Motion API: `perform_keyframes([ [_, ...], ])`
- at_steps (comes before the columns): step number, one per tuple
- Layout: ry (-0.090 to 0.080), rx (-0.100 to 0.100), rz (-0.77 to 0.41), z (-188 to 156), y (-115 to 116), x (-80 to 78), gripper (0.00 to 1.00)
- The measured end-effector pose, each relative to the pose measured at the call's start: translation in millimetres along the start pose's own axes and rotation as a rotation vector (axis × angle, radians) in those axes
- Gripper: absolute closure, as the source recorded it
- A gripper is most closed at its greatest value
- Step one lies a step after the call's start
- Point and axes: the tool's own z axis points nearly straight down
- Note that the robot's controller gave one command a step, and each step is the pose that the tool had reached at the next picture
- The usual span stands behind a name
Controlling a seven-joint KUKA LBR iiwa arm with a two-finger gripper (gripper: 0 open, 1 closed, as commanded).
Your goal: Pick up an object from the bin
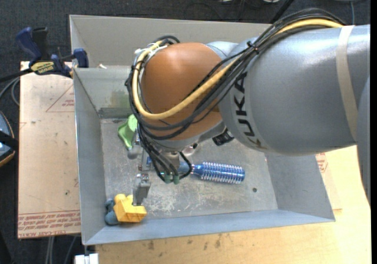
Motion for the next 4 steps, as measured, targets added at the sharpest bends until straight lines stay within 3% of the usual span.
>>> perform_keyframes([
  [1, -0.003, 0.003, -0.032, 70, -104, -28.9, 0.0],
  [2, -0.015, -0.004, 0.044, 150, -136, -35.6, 0.0],
  [3, -0.007, -0.003, 0.045, 153, -137, -33.7, 1.0],
  [4, -0.017, -0.003, 0.074, 28, -156, -51.2, 1.0],
])
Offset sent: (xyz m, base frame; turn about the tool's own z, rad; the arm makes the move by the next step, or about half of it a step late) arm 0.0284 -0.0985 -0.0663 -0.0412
